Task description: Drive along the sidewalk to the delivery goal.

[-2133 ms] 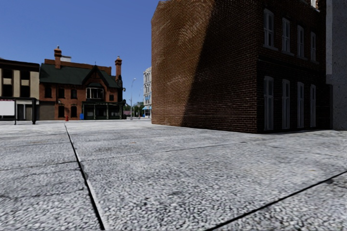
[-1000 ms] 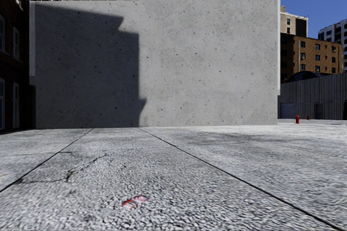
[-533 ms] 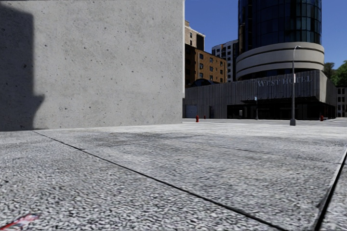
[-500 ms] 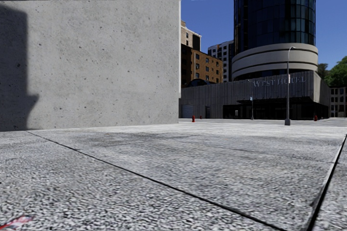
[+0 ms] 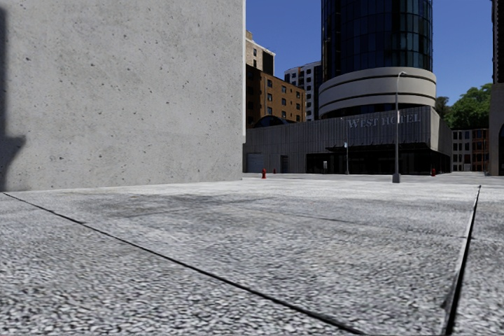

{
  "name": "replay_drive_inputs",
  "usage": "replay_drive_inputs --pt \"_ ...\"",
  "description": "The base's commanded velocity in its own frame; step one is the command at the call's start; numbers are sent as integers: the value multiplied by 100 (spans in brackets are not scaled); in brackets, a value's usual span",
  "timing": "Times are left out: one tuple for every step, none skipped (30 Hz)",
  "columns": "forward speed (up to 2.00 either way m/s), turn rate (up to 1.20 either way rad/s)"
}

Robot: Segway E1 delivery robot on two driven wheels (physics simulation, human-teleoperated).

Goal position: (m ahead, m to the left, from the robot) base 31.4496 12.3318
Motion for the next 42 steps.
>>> replay_drive_inputs --pt "192 -1" --pt "192 -1" --pt "192 -1" --pt "192 -1" --pt "192 -1" --pt "193 -2" --pt "194 -11" --pt "194 -38" --pt "194 -61" --pt "194 -61" --pt "194 -88" --pt "194 -120" --pt "194 -120" --pt "194 -120" --pt "195 -81" --pt "195 -81" --pt "198 -4" --pt "198 -3" --pt "198 -3" --pt "198 -3" --pt "198 -3" --pt "198 -3" --pt "198 -3" --pt "198 -3" --pt "198 -3" --pt "198 -3" --pt "198 -3" --pt "198 -3" --pt "198 -3" --pt "198 -3" --pt "198 -3" --pt "198 -3" --pt "198 -3" --pt "198 -3" --pt "198 -3" --pt "198 -3" --pt "198 -3" --pt "198 -3" --pt "198 -3" --pt "198 -3" --pt "198 -3" --pt "199 -3"
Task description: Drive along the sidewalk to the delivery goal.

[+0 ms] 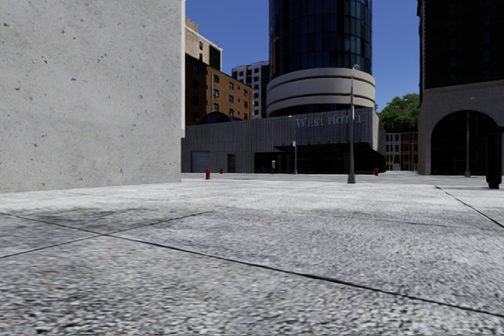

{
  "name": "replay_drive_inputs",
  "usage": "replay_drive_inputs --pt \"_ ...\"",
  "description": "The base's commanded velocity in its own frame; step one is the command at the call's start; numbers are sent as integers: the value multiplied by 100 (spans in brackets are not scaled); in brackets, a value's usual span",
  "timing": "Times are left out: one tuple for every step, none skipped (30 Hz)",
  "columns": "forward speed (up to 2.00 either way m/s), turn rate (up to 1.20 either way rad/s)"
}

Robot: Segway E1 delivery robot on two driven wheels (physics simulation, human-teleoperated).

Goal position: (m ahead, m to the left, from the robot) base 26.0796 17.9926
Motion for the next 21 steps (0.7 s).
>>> replay_drive_inputs --pt "199 -3" --pt "199 -3" --pt "199 -3" --pt "199 -3" --pt "199 -3" --pt "199 -3" --pt "199 -3" --pt "199 -3" --pt "199 -3" --pt "199 -3" --pt "199 -3" --pt "199 -3" --pt "199 -3" --pt "199 -3" --pt "199 -3" --pt "199 -3" --pt "199 -3" --pt "199 -3" --pt "199 -3" --pt "199 -3" --pt "199 -3"
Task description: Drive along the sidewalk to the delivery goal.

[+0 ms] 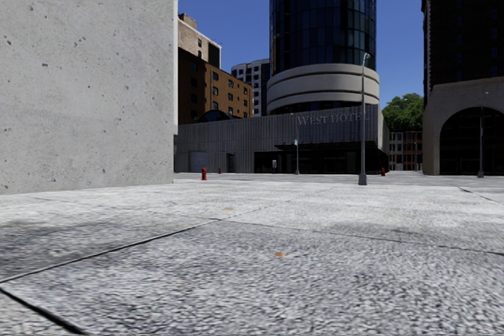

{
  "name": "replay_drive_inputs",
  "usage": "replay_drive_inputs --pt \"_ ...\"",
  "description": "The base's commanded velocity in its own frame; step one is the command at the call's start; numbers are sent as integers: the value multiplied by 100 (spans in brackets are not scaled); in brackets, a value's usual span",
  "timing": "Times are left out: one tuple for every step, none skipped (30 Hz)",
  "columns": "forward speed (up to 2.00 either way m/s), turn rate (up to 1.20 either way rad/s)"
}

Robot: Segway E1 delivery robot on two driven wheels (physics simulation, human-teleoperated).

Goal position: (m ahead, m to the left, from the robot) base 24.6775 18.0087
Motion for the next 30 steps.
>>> replay_drive_inputs --pt "199 -3" --pt "200 -3" --pt "200 -3" --pt "200 -3" --pt "200 -3" --pt "200 -3" --pt "200 -3" --pt "200 -3" --pt "200 -3" --pt "200 -3" --pt "200 -3" --pt "200 -3" --pt "200 -3" --pt "200 -3" --pt "200 -3" --pt "200 -3" --pt "200 -3" --pt "200 -3" --pt "200 -3" --pt "200 -3" --pt "200 -3" --pt "200 -3" --pt "200 -3" --pt "200 -3" --pt "200 -3" --pt "200 -3" --pt "200 -3" --pt "200 -3" --pt "200 -3" --pt "200 -3"
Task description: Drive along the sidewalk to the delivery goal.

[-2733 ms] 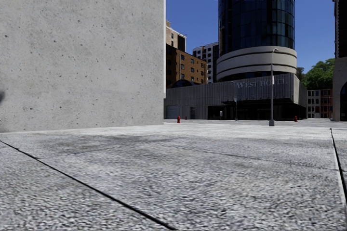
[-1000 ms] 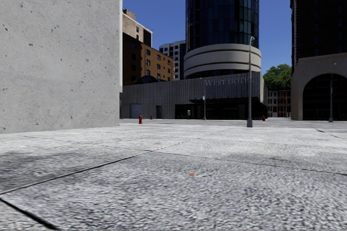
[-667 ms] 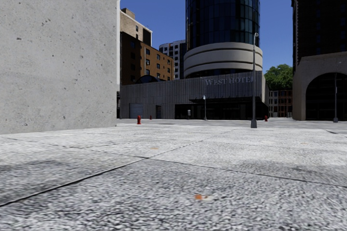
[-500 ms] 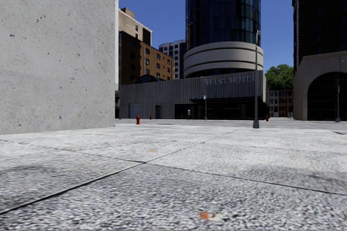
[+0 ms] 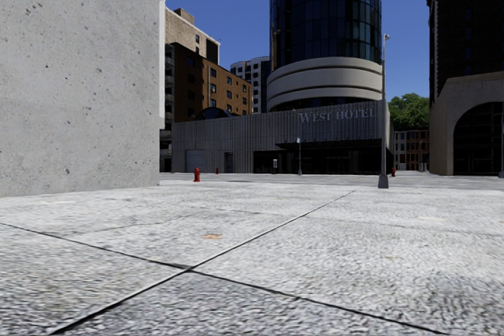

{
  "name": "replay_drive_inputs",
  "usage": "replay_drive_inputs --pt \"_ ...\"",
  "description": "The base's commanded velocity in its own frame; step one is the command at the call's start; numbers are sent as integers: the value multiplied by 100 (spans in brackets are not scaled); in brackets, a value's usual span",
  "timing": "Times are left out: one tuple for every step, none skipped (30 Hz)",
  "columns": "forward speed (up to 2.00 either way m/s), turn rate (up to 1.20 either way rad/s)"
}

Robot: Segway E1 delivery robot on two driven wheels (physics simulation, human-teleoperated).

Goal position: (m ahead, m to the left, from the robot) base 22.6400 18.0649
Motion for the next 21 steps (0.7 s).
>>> replay_drive_inputs --pt "200 -3" --pt "200 -3" --pt "200 -3" --pt "200 -3" --pt "200 -3" --pt "200 -3" --pt "200 -3" --pt "200 -3" --pt "200 -3" --pt "200 -3" --pt "200 -3" --pt "200 -3" --pt "200 -3" --pt "200 -3" --pt "200 -3" --pt "200 -3" --pt "200 -3" --pt "200 -3" --pt "200 -3" --pt "200 -3" --pt "200 -3"
